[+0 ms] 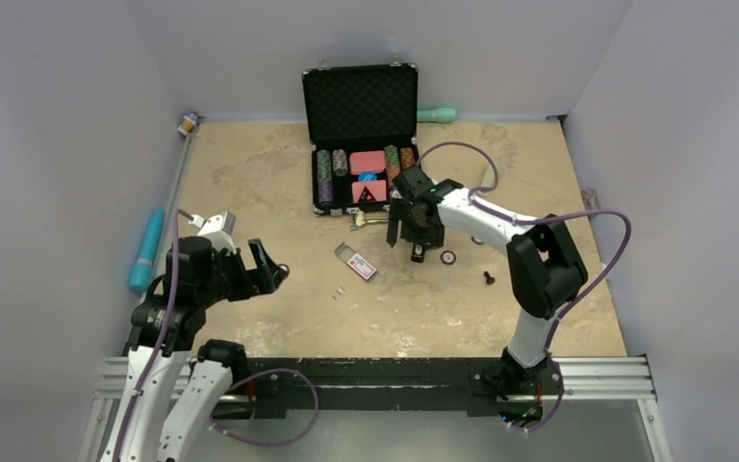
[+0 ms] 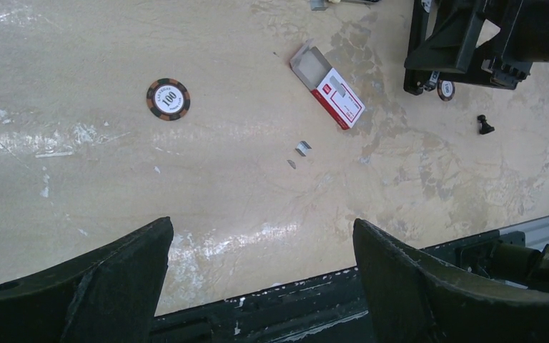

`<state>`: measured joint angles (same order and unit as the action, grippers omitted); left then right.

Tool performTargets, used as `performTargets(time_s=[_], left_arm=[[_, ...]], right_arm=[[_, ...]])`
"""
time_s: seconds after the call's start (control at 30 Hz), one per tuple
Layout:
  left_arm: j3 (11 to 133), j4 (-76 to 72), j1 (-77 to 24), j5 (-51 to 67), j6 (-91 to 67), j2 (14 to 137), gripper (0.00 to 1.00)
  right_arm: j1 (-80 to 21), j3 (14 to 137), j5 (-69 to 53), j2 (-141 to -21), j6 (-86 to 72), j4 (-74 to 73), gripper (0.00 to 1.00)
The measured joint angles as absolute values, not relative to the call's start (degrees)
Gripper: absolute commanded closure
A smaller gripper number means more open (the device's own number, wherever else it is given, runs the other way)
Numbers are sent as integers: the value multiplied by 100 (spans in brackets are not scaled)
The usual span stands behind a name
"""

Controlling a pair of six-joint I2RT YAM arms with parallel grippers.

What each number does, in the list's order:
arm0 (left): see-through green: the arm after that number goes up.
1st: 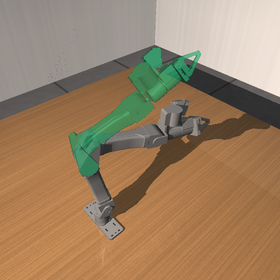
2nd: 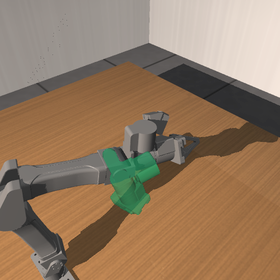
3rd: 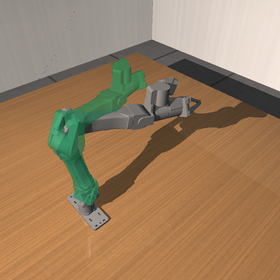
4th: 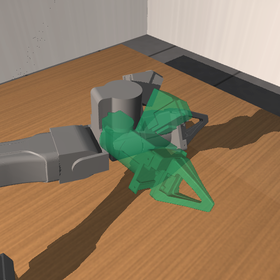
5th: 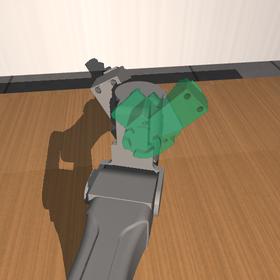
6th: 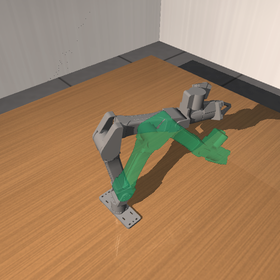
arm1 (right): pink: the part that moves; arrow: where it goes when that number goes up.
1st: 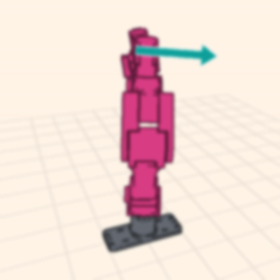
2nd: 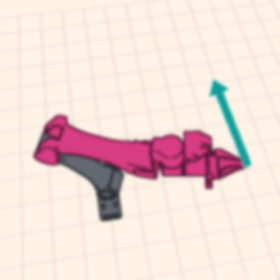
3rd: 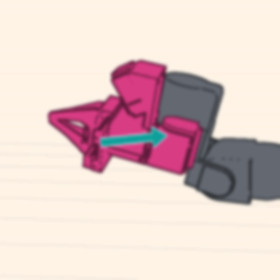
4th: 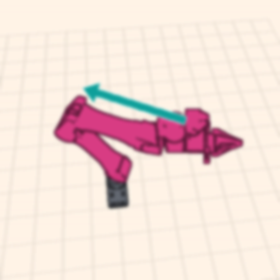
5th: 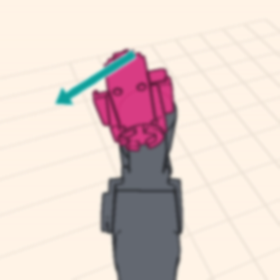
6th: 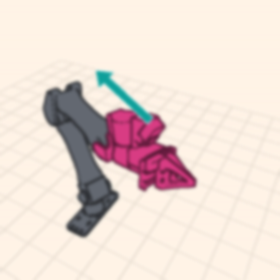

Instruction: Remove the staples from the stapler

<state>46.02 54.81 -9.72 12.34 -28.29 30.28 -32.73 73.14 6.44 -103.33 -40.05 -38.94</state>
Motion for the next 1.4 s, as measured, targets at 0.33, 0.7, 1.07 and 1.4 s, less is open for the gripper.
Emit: performTargets(time_s=[0.33, 0.7, 1.07, 1.4], left_arm=[[4565, 5354, -972, 1247, -2786, 3245, 1], [4510, 5319, -972, 1229, -2788, 3076, 3], [4510, 5317, -972, 1168, -2788, 2950, 5], [4510, 5317, -972, 1151, -2788, 2947, 6]], right_arm=[[-4088, 8206, 154, -10300, -3898, -3859, 24], [-4086, 9623, -80, -11520, -3944, -3874, 47], [-4086, 10285, -403, -12453, -4097, -3575, 81], [-4086, 10932, -294, -13163, -4047, -3514, 88]])
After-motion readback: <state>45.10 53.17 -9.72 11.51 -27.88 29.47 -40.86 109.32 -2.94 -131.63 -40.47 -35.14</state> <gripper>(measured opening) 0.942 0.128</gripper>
